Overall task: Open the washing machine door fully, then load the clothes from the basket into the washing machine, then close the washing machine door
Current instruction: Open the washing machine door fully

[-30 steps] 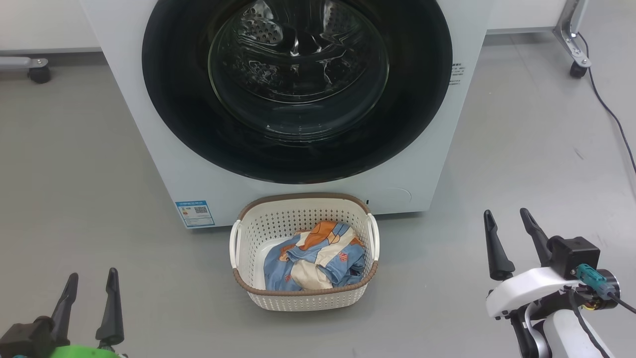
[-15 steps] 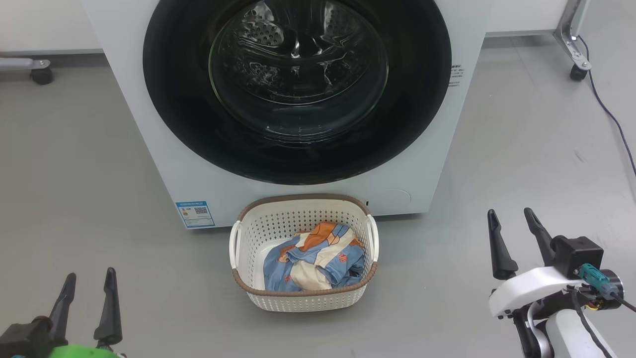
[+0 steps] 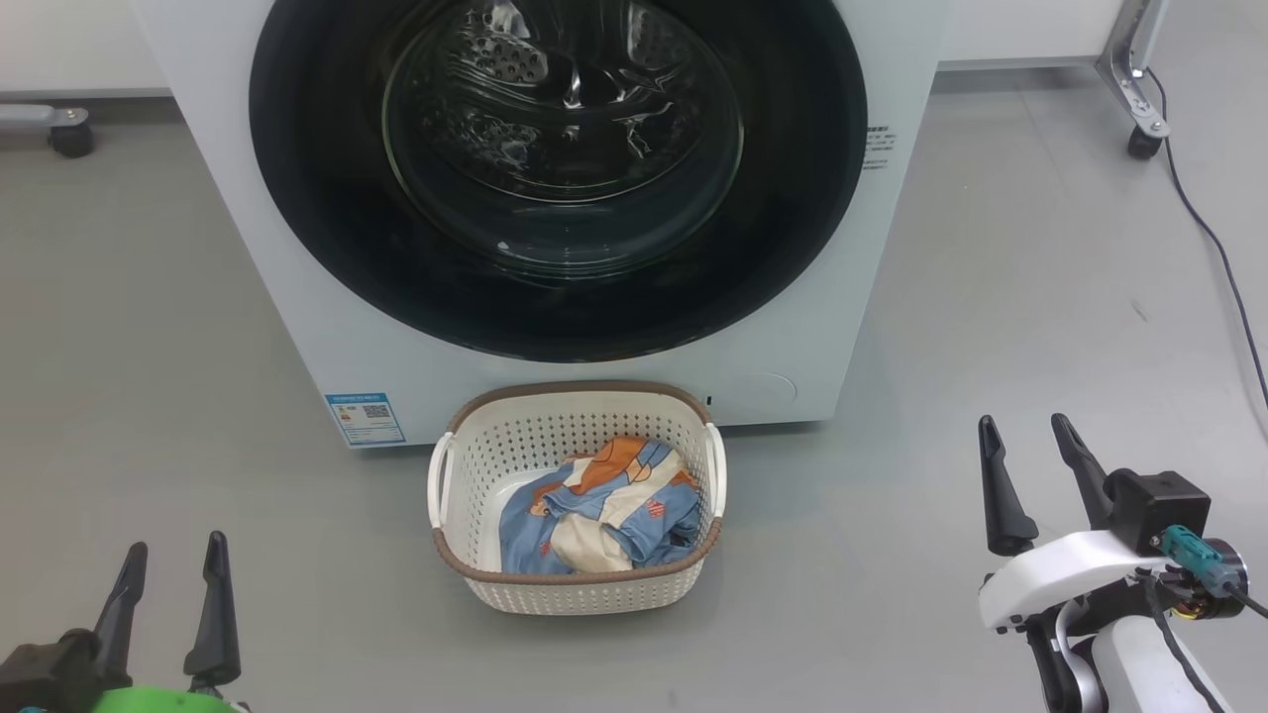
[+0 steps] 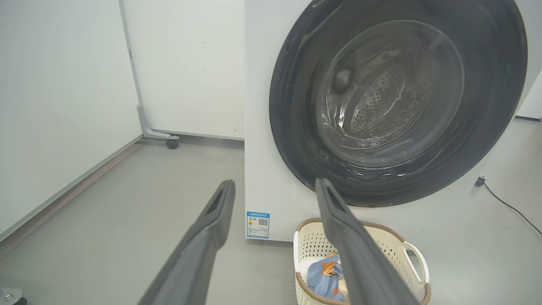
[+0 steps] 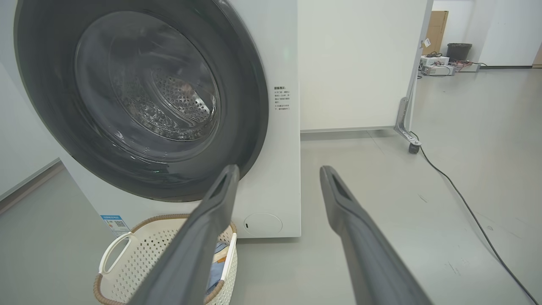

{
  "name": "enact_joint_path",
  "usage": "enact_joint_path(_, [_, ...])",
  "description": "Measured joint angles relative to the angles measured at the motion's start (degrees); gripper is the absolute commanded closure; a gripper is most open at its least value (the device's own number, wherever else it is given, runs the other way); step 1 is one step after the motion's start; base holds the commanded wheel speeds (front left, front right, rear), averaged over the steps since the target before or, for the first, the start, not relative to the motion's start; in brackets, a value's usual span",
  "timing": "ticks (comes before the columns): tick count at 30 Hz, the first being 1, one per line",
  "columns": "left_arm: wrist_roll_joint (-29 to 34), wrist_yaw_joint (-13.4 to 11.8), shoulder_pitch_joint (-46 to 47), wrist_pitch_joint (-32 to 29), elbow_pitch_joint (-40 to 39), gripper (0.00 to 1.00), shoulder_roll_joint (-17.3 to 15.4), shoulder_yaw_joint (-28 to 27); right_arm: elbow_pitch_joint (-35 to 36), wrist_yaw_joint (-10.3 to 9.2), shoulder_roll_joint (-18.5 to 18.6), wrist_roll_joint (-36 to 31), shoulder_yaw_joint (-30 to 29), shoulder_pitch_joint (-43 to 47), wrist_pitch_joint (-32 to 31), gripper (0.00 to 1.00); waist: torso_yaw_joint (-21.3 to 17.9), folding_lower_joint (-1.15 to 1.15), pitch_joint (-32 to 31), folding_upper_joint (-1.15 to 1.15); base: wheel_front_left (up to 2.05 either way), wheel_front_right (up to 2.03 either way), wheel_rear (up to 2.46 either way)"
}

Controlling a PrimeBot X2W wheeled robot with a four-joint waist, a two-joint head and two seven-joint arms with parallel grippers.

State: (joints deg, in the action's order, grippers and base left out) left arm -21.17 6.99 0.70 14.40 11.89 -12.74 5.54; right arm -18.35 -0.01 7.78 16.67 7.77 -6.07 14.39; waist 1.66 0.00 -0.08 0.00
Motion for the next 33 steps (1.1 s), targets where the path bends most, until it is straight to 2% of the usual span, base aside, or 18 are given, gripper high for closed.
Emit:
enact_joint_path(8, [-0.05, 0.0, 0.01, 0.0, -0.09, 0.0, -0.04, -0.31, 0.04, 0.0, -0.19, -0.18, -0.43, 0.13, 0.0, 0.0, 0.23, 0.0, 0.31, 0.0, 0.74, 0.74, -1.48])
enact_joint_path(14, [-0.88, 0.0, 0.37, 0.0, -1.57, 0.0, 0.65, -3.55, 0.62, 0.0, -0.23, -0.51, -0.93, 0.18, 0.0, 0.0, 0.39, 0.0, 0.53, 0.0, 0.81, 0.8, -1.6])
enact_joint_path(33, [-0.34, 0.0, 0.29, 0.0, -2.59, 0.0, 0.62, -2.05, 1.6, 0.02, -0.48, -1.66, -1.64, 0.18, 0.0, 0.0, 0.62, 0.0, 1.28, 0.0, 0.51, 0.51, -1.02])
